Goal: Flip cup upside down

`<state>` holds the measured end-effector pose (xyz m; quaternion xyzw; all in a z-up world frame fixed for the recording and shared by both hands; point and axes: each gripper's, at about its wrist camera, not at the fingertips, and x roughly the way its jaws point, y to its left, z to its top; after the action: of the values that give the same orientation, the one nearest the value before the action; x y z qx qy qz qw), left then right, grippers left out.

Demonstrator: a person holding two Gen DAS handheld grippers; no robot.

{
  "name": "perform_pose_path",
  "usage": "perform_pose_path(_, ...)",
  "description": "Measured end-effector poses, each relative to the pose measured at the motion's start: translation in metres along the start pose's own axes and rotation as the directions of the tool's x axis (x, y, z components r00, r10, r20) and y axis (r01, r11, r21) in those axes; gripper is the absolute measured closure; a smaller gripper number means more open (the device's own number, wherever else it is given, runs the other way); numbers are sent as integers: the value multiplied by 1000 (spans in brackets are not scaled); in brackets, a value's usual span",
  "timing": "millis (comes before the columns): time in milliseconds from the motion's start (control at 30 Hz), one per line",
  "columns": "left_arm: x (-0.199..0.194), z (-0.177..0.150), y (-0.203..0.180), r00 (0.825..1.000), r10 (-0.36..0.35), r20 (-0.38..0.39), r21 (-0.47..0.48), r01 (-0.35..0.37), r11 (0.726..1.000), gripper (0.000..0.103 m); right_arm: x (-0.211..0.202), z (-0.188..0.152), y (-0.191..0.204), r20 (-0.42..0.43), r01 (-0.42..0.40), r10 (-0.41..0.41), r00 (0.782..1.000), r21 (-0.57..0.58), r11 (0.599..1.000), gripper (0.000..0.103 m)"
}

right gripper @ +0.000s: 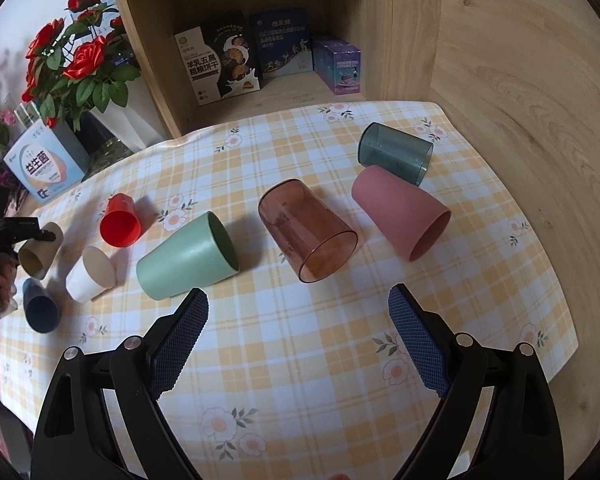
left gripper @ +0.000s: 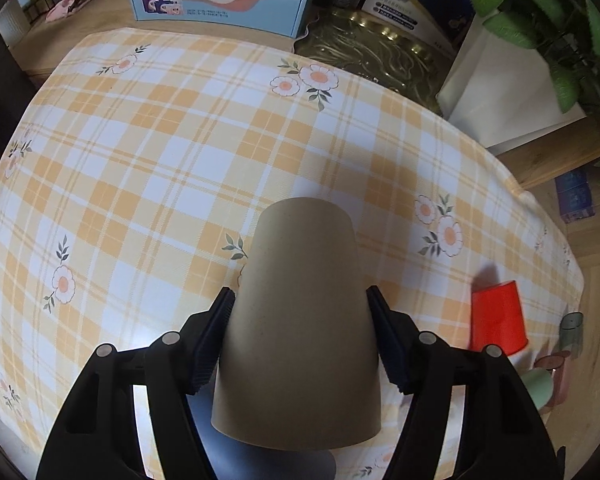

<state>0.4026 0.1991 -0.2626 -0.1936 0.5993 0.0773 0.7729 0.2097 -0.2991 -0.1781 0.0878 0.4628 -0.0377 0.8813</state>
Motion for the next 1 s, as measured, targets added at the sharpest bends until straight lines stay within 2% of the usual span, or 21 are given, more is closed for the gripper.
perform_pose_path(133, -24, -11, 1, 1000, -25, 14, -7, 26, 1000, 38, -6, -3, 2, 9, -22, 22, 1000, 6, 1000, 14)
perform_pose_path(267, -54, -39, -19, 997, -63, 39, 35, 61, 997, 38, -13, -6, 1, 19, -38, 38, 999, 12, 999, 14)
perform_pose_path(400, -87, -88, -45, 992, -119, 50, 120, 113, 986, 38, -19, -8, -3, 26, -52, 52, 998, 24, 998, 14)
perform_pose_path(533, -102, -143, -64, 985, -169, 29, 171, 162, 972, 38, -26, -11, -8, 34, -60, 59, 998, 32, 998, 14)
perform_pose_path(733, -89, -204, -95, 975, -222, -22, 205, 222, 953, 38, -28, -17, -18, 34, -62, 60, 998, 49, 997, 14)
perform_pose_path(867, -69, -233, -121, 974, -223, -39, 222, 226, 948, 38, -26, -21, -29, 18, -66, 65, 998, 79, 995, 14)
perform_pose_path(1000, -51, -255, -148, 980, -201, -8, 256, 197, 946, 38, -27, -25, -37, 17, -58, 56, 998, 82, 995, 14)
